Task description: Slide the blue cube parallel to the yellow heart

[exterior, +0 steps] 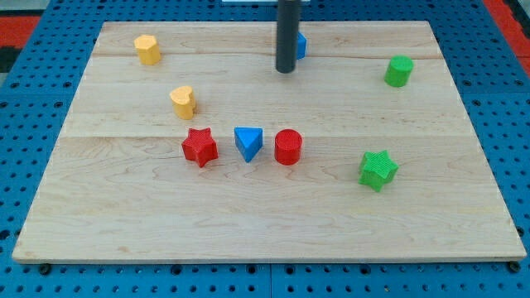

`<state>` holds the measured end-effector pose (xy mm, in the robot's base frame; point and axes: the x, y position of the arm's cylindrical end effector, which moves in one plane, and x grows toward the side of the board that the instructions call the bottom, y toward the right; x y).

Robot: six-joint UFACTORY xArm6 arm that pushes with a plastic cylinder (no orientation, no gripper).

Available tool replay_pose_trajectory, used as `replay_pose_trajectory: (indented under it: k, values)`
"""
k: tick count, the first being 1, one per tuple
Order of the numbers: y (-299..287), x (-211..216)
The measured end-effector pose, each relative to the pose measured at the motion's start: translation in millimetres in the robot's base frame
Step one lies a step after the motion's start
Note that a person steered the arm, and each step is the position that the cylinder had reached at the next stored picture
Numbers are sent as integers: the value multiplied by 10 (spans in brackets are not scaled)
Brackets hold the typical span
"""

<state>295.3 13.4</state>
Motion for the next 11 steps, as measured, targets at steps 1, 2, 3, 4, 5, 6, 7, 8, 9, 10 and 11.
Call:
replay_pose_trajectory:
  k: [1, 2, 3, 4, 5, 6, 7, 8, 9, 10, 11]
  values:
    - [-549, -52]
    - [-534, -449]
    - [-255, -760]
    - [144, -757]
    - [295, -444]
    - [332, -87]
    - [407, 314]
    - [495, 667]
    - [582, 959]
    - [289, 568]
    - [348, 224]
